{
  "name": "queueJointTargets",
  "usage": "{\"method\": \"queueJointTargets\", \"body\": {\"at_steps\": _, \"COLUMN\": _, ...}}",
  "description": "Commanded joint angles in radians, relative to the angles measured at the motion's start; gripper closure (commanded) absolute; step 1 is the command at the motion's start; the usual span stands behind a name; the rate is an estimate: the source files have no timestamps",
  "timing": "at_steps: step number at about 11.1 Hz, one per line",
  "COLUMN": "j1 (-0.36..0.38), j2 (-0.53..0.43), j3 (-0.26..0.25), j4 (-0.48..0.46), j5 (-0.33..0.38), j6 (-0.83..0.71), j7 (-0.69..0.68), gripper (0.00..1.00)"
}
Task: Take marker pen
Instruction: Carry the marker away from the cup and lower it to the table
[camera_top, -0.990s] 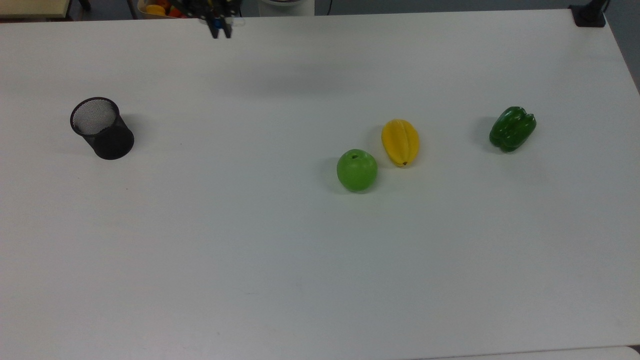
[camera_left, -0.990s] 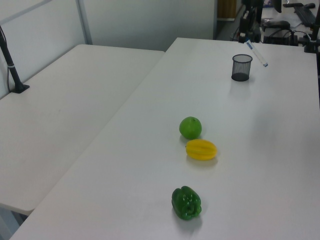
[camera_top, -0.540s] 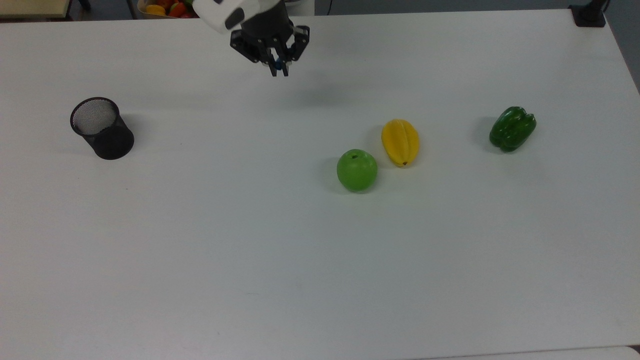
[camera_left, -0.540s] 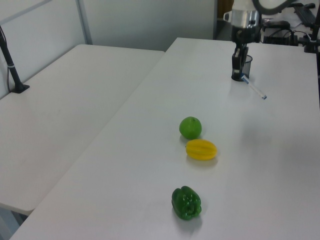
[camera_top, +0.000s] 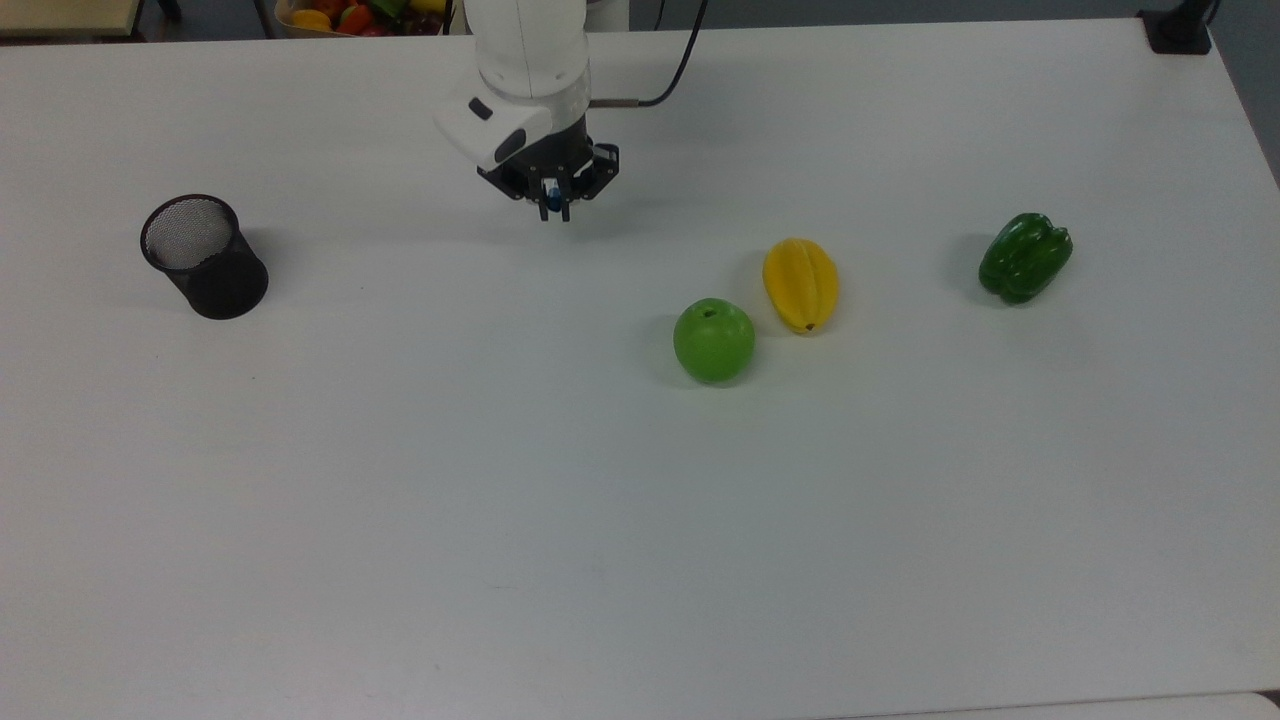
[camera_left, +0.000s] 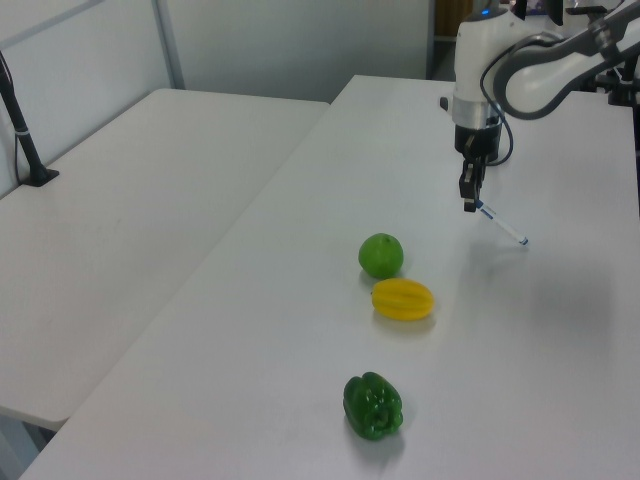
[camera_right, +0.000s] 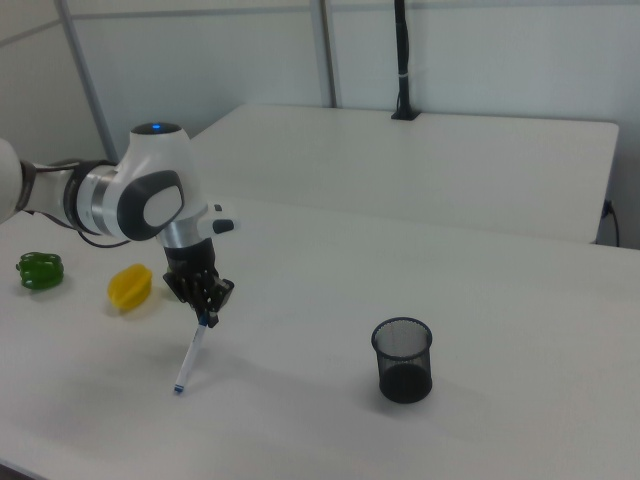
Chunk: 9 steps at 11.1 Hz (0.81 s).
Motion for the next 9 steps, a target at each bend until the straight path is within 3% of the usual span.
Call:
{"method": "queueJointTargets", "body": {"at_steps": 1, "j1": -0.003, "j2": 0.026, "j3": 0.005, "j4": -0.047, "j5": -0.031, "j6": 0.111, "j7": 0.031, "gripper": 1.00}}
{"method": "queueJointTargets", "body": {"at_steps": 7, "j1": 0.000, "j2": 0.071, "j3": 0.005, "j4": -0.067, "j5": -0.103, "j6": 0.167, "j7": 0.031, "gripper": 1.00}}
{"method": "queueJointTargets", "body": {"at_steps": 9, "j1": -0.001, "j2": 0.077, "j3": 0.005, "j4": -0.067, "j5": -0.105, "j6": 0.167, "j7": 0.026, "gripper": 0.74}}
